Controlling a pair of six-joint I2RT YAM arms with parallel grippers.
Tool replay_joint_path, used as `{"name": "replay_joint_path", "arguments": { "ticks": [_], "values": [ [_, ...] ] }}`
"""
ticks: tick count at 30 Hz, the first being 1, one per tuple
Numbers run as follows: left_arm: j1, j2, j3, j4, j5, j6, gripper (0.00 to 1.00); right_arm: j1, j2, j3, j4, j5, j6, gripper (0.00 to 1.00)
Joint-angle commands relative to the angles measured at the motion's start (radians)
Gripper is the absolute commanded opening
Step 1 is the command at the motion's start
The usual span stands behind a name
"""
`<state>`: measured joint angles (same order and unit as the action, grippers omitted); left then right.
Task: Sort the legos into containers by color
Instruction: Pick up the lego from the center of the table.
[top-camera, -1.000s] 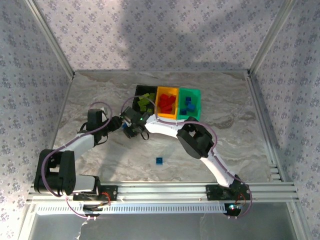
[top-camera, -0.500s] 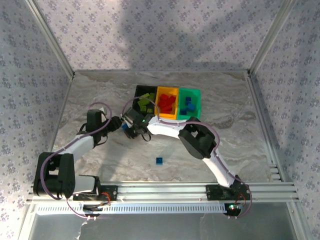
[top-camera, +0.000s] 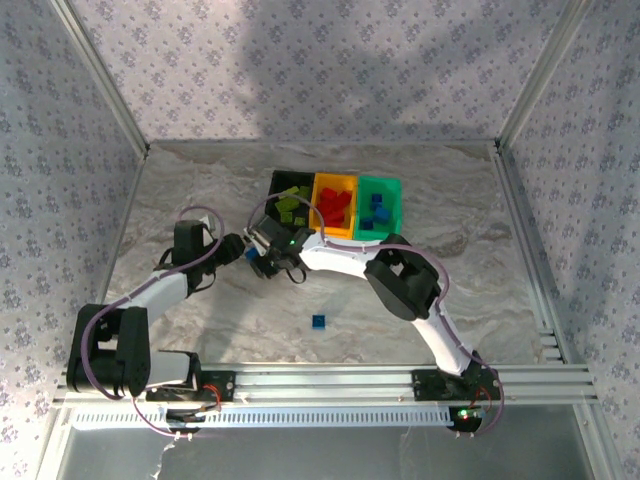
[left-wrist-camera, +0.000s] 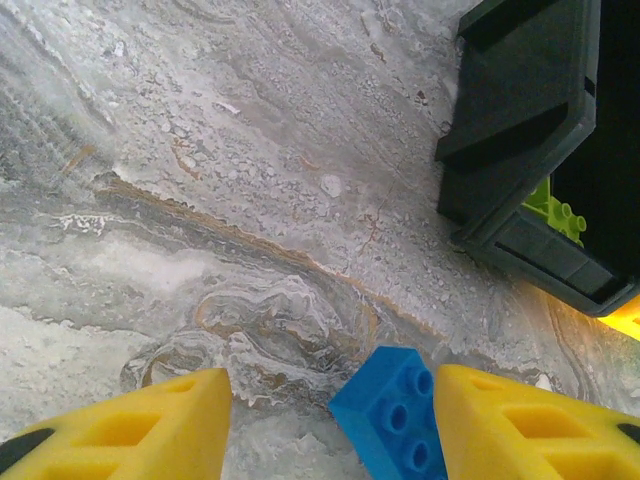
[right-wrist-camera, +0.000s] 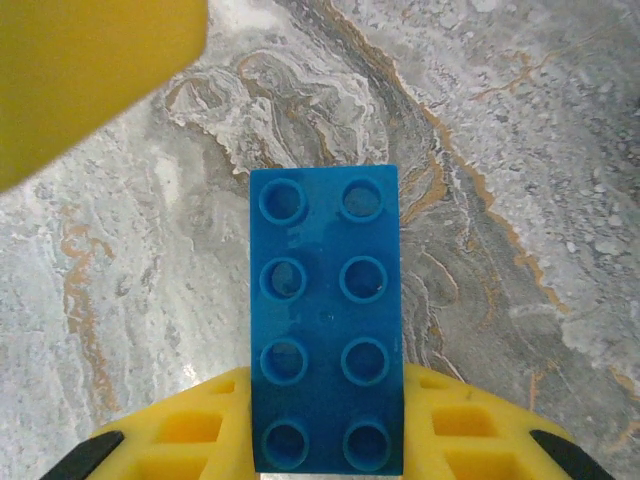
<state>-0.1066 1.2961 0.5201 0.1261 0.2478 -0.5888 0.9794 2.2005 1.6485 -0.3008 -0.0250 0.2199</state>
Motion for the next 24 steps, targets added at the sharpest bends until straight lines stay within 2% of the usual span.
{"name": "replay_joint_path", "arguments": {
  "ticks": [1,16,24],
  "values": [
    [0.006,-0.001,-0.003,0.027,0.008,0.006,0.56,-0.008,-0.057,-0.009,0.005,0.020,0.008,0.17],
    [0.005,0.041,0.006,0.040,0.025,-0.001,0.56,-0.010,-0.131,-0.055,0.033,0.036,0.006,0.17],
    [0.005,0.035,0.004,0.040,0.029,-0.004,0.56,-0.014,-0.234,-0.126,0.059,0.100,0.004,0.18]
  ]
}}
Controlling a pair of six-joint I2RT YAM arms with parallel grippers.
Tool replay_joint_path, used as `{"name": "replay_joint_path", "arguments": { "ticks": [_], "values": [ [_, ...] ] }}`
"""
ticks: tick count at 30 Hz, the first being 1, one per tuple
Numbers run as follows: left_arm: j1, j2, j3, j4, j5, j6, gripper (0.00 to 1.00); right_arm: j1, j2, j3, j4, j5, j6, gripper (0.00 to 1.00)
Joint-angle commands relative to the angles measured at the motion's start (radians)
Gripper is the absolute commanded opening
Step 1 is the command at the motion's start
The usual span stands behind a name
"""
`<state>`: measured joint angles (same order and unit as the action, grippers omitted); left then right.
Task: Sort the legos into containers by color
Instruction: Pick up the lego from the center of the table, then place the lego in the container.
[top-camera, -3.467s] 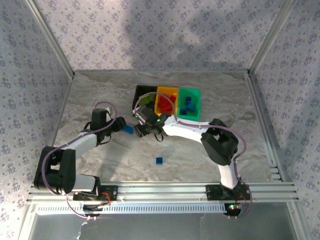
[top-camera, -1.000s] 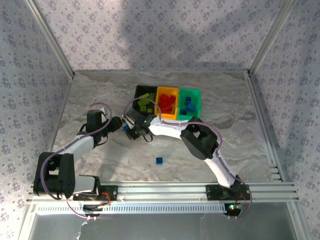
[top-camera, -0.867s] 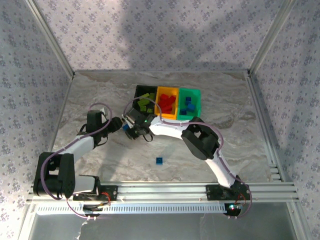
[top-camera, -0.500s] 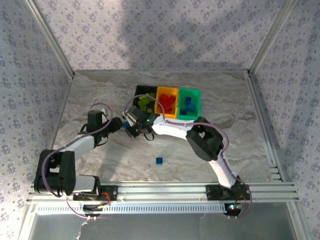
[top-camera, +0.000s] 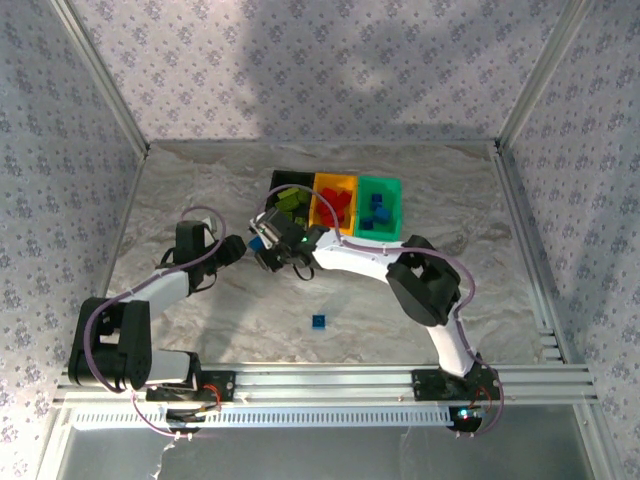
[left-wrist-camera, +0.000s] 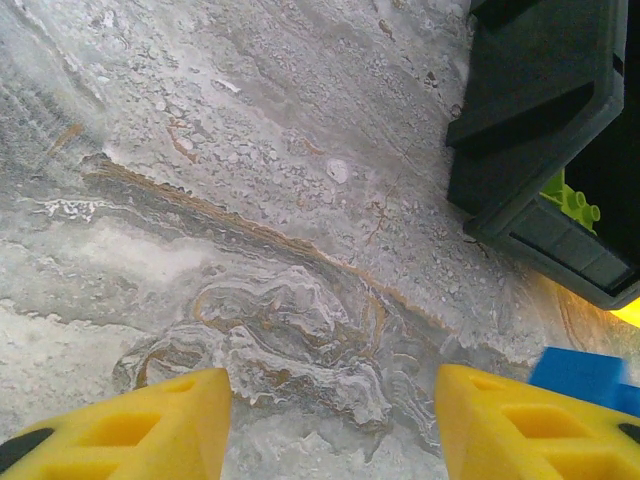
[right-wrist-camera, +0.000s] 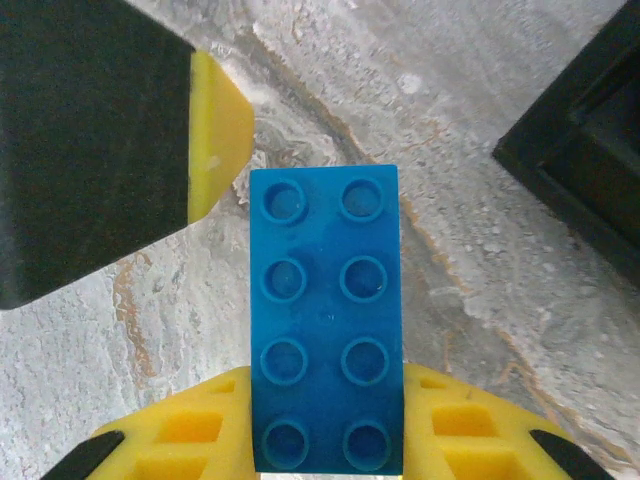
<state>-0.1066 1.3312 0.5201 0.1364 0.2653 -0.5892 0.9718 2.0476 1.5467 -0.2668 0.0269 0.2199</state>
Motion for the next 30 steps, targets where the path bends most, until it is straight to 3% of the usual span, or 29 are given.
{"name": "replay_joint_path", "arguments": {
  "ticks": [1,10,13,20,27,30],
  "values": [
    [0.005,0.001,0.005,0.031,0.017,-0.006,0.56,-0.006,-0.101,-0.034,0.030,0.063,0.004,0.18],
    [-0.008,0.026,0.002,0.070,0.061,-0.026,0.56,-0.033,-0.353,-0.194,0.060,0.267,-0.045,0.19],
    [-0.028,0.031,0.004,0.077,0.053,-0.027,0.56,-0.089,-0.431,-0.248,0.041,0.307,-0.029,0.20],
    [-0.060,0.043,0.015,0.071,0.044,-0.021,0.56,-0.303,-0.545,-0.420,0.029,0.298,0.079,0.21],
    [-0.091,0.056,0.024,0.075,0.036,-0.017,0.56,-0.475,-0.486,-0.450,0.023,0.223,0.130,0.23],
    [-0.096,0.066,0.038,0.059,0.031,-0.010,0.56,-0.516,-0.426,-0.433,0.043,0.161,0.136,0.28]
  ]
}}
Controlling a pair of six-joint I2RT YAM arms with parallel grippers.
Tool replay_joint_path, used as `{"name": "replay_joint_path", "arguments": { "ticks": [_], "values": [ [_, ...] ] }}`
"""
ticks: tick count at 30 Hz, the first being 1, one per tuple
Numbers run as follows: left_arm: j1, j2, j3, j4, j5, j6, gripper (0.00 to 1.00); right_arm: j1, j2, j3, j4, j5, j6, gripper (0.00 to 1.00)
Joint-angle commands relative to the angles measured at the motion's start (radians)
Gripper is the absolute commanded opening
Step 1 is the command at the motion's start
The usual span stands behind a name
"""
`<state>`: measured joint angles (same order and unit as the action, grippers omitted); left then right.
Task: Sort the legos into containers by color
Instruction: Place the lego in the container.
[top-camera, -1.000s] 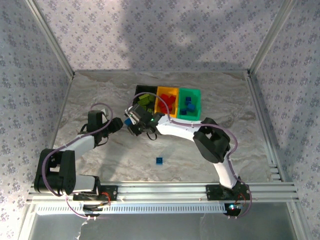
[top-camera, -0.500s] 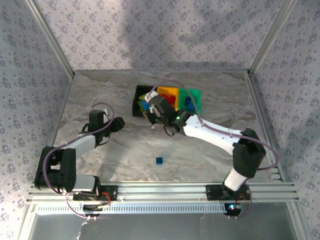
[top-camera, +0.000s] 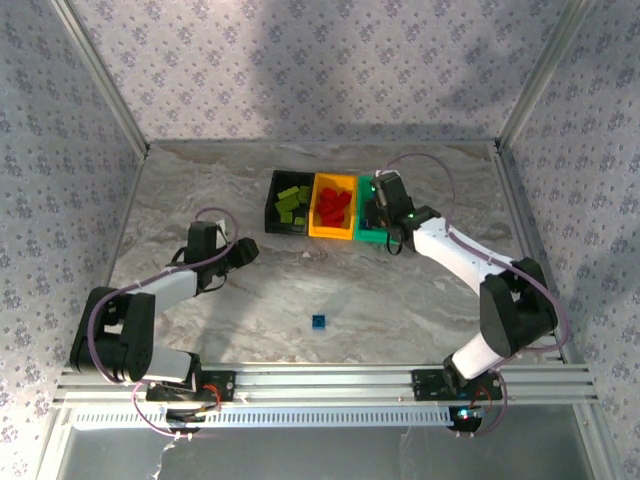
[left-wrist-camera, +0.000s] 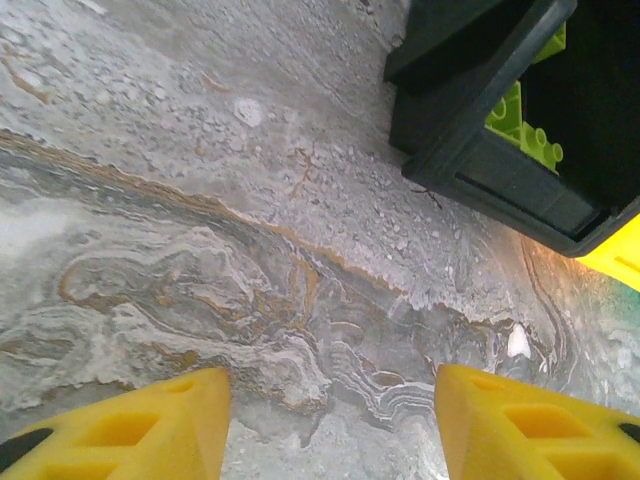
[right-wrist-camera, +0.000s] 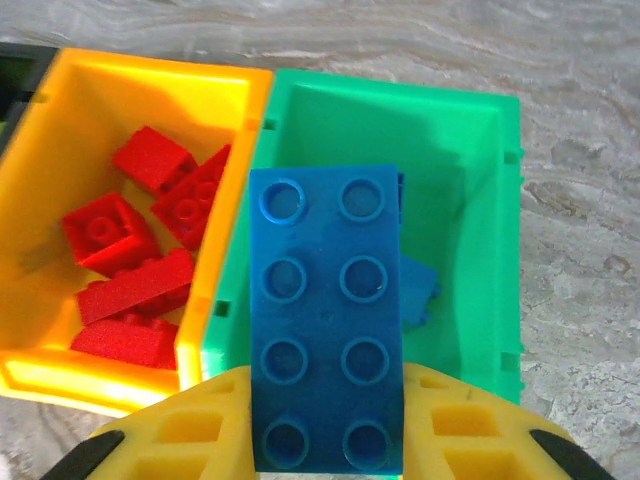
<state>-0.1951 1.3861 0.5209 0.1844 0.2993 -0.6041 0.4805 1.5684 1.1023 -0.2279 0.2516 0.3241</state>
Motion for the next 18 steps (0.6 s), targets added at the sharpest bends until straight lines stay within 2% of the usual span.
{"name": "replay_joint_path", "arguments": {
  "ticks": [1,4,6,10,18],
  "values": [
    [-0.007,0.014,0.040,0.005,-0.002,0.007,0.56,-0.029,0.074,0.016,0.009,-0.071,0.035,0.29],
    [-0.007,0.009,0.044,-0.004,-0.004,0.015,0.56,-0.034,0.144,0.054,0.021,-0.086,0.029,0.32],
    [-0.007,0.004,0.045,-0.010,-0.010,0.018,0.56,-0.036,0.187,0.106,-0.003,-0.074,0.030,0.49],
    [-0.007,0.005,0.050,-0.012,0.006,0.017,0.56,-0.011,0.178,0.099,0.033,-0.052,0.036,0.59],
    [-0.013,0.010,0.053,0.002,0.028,0.016,0.56,0.052,0.081,-0.028,0.043,0.018,0.017,0.61]
  ]
}}
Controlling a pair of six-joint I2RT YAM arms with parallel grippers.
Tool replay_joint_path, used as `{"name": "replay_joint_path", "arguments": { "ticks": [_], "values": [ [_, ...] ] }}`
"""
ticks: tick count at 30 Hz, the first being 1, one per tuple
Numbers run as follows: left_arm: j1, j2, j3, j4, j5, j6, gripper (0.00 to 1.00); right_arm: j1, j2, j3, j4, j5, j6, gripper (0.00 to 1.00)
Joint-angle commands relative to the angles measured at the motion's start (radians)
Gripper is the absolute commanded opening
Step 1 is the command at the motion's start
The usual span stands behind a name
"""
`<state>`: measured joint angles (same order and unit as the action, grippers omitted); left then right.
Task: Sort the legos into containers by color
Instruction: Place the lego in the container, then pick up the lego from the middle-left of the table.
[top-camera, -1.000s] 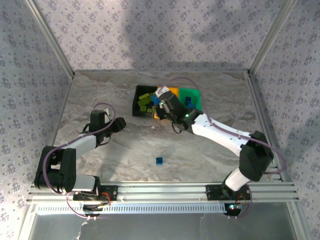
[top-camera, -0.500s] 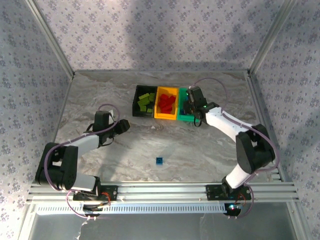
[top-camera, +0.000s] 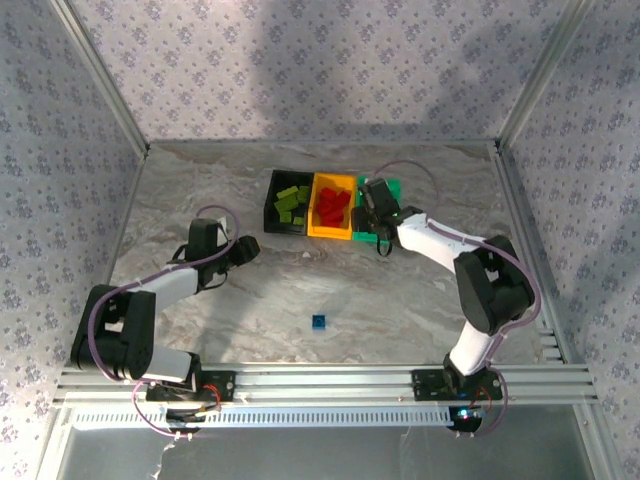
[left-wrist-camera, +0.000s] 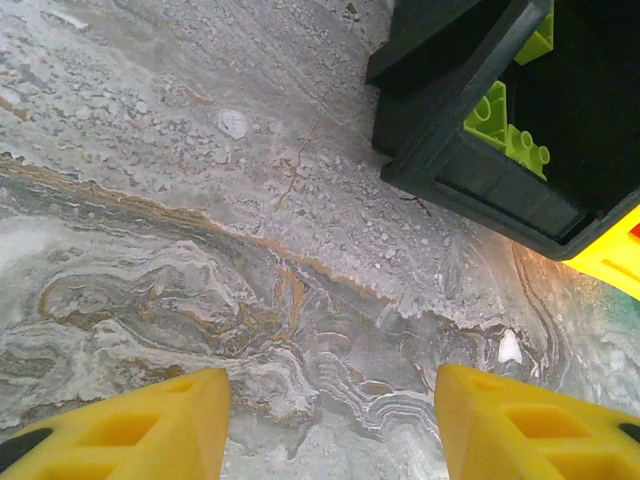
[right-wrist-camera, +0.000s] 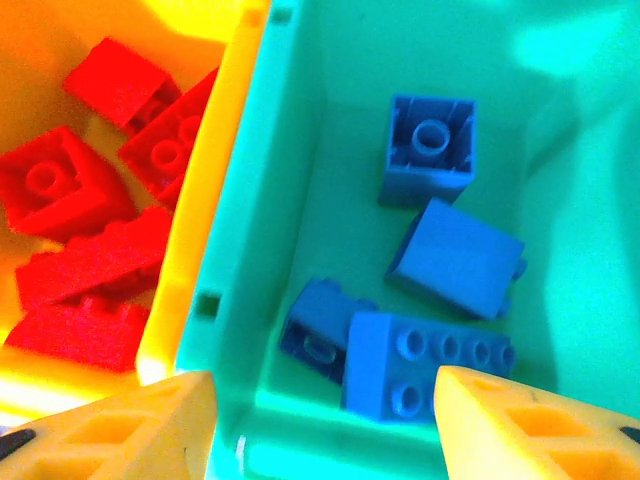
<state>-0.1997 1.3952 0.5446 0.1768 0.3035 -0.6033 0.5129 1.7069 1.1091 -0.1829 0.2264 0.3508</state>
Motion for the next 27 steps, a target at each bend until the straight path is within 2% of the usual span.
{"name": "replay_joint_path", "arguments": {
  "ticks": [1,8,13,17,22,27],
  "values": [
    [-0.013,0.002,0.030,0.014,0.025,0.018,0.56,0.023,-0.075,-0.050,-0.006,0.046,-0.010,0.61],
    [-0.055,0.022,0.037,0.049,0.054,0.031,0.56,0.024,-0.218,-0.165,-0.005,0.069,-0.008,0.61],
    [-0.127,0.018,0.058,0.052,0.044,0.091,0.56,-0.004,-0.290,-0.203,-0.045,0.061,-0.064,0.63],
    [-0.245,0.026,0.074,0.067,-0.010,0.112,0.56,-0.079,-0.336,-0.254,-0.053,-0.003,-0.093,0.64],
    [-0.436,0.131,0.173,0.029,-0.044,0.132,0.55,-0.156,-0.376,-0.320,-0.028,-0.074,-0.116,0.64],
    [-0.638,0.116,0.218,-0.106,-0.280,0.200,0.56,-0.170,-0.433,-0.421,0.045,-0.047,-0.124,0.64]
  ]
}}
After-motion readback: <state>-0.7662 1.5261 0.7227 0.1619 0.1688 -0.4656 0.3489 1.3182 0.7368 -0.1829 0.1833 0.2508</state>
